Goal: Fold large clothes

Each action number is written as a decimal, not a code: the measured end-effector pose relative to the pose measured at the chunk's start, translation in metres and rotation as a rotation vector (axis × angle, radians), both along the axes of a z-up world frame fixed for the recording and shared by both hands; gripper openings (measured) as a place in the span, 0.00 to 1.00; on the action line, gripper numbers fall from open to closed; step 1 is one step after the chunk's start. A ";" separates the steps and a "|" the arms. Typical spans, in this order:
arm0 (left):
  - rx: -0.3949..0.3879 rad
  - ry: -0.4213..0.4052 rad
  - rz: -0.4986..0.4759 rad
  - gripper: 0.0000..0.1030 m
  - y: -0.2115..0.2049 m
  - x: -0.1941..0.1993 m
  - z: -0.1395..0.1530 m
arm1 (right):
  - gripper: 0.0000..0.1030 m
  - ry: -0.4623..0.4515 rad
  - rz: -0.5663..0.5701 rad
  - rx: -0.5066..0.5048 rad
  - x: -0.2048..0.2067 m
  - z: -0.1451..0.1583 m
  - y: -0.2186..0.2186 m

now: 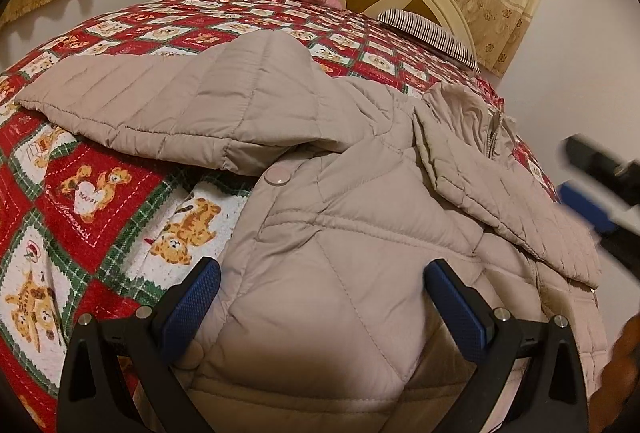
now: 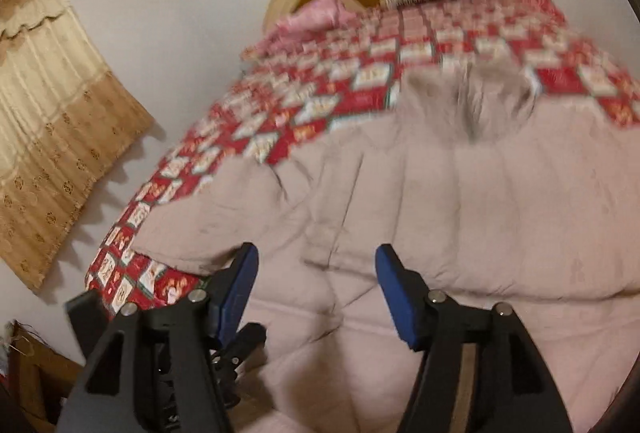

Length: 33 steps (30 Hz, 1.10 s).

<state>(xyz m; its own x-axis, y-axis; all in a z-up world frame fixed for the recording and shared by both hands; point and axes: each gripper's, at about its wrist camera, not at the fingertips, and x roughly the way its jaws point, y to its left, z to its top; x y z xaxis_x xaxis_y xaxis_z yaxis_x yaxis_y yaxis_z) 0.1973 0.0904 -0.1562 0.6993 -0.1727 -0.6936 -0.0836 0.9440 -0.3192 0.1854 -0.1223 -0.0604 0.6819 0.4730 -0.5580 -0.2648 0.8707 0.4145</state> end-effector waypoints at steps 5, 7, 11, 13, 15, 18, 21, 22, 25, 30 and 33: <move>0.010 0.005 0.001 0.99 -0.001 0.001 0.000 | 0.36 -0.058 -0.193 -0.176 0.012 0.019 -0.026; 0.007 0.004 0.001 0.99 -0.002 0.001 0.000 | 0.32 0.006 -0.279 -0.236 0.028 0.006 -0.037; 0.011 0.005 0.001 0.99 -0.002 0.001 0.000 | 0.32 0.173 -0.266 -0.188 0.050 -0.048 -0.038; 0.013 0.008 0.002 0.99 -0.002 0.002 0.000 | 0.34 0.189 -0.237 -0.216 0.051 -0.066 -0.023; 0.020 0.011 0.001 0.99 -0.002 0.003 0.000 | 0.37 0.163 -0.218 -0.283 0.050 -0.063 -0.011; 0.024 0.013 0.001 0.99 -0.002 0.003 0.000 | 0.32 0.154 -0.183 -0.250 0.048 -0.047 -0.017; 0.031 0.016 0.002 0.99 -0.002 0.003 -0.001 | 0.32 0.032 -0.280 -0.250 0.029 -0.017 -0.049; 0.035 0.018 0.002 0.99 -0.003 0.003 -0.001 | 0.32 0.004 -0.335 -0.279 0.022 -0.010 -0.064; 0.048 0.024 0.003 0.99 -0.004 0.005 -0.001 | 0.36 0.005 -0.523 -0.386 0.014 -0.008 -0.114; 0.058 0.028 0.005 0.99 -0.004 0.005 -0.002 | 0.37 0.171 -0.668 -0.329 0.015 -0.066 -0.186; 0.064 0.034 0.004 0.99 -0.006 0.006 -0.002 | 0.46 0.165 -0.659 -0.234 0.018 -0.080 -0.196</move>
<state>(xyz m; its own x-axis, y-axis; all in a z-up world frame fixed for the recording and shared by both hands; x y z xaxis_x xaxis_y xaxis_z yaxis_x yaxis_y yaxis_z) 0.2032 0.0845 -0.1584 0.6760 -0.1244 -0.7263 -0.0971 0.9620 -0.2551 0.2030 -0.3183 -0.1408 0.6823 -0.1522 -0.7151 0.3962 0.8989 0.1868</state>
